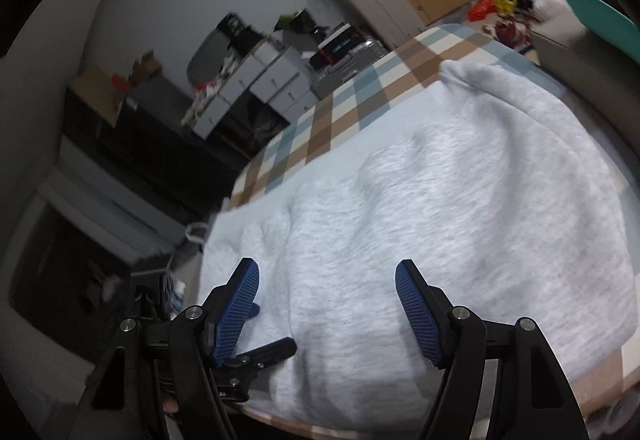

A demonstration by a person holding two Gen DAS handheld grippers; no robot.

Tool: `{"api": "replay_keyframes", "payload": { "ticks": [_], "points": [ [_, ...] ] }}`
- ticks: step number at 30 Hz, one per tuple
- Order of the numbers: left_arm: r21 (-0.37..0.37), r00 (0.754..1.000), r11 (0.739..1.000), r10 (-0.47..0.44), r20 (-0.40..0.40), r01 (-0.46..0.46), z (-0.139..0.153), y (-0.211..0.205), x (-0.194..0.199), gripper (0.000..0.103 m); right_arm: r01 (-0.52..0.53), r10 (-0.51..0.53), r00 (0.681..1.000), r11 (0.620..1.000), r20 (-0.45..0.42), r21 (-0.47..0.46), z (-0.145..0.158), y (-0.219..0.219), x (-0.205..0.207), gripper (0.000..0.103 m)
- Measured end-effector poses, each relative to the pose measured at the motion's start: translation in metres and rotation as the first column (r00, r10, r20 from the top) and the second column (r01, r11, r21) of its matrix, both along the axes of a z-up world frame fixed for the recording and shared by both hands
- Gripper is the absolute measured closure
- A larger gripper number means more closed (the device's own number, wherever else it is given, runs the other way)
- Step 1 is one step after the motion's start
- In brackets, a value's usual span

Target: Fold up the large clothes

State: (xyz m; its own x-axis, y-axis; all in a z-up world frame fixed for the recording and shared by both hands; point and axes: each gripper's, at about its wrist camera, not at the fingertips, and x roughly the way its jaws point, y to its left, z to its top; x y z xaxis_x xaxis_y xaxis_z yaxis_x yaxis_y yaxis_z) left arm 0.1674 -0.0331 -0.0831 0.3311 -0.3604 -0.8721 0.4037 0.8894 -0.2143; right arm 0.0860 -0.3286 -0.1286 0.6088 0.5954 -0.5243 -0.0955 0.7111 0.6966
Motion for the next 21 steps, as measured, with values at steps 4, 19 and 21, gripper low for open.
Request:
{"api": "replay_keyframes", "payload": {
  "ticks": [4,19,21],
  "points": [
    [-0.142,0.995,0.989,0.054,0.083,-0.042,0.019,0.016,-0.001,0.003,0.033,-0.028,0.999,0.983,-0.030,0.179,0.005,-0.034,-0.032,0.030],
    [0.214,0.995,0.974,-0.088,0.052,0.075,-0.017,-0.049,-0.001,0.000,0.218,-0.162,0.909,0.970,-0.385,0.108,-0.045,-0.067,-0.048,0.019],
    [0.196,0.995,0.977,-0.092,0.041,0.082,-0.018,-0.046,0.000,0.000,0.222,-0.149,0.896,0.966,-0.419,0.131,-0.058,-0.063,-0.039,0.019]
  ]
}}
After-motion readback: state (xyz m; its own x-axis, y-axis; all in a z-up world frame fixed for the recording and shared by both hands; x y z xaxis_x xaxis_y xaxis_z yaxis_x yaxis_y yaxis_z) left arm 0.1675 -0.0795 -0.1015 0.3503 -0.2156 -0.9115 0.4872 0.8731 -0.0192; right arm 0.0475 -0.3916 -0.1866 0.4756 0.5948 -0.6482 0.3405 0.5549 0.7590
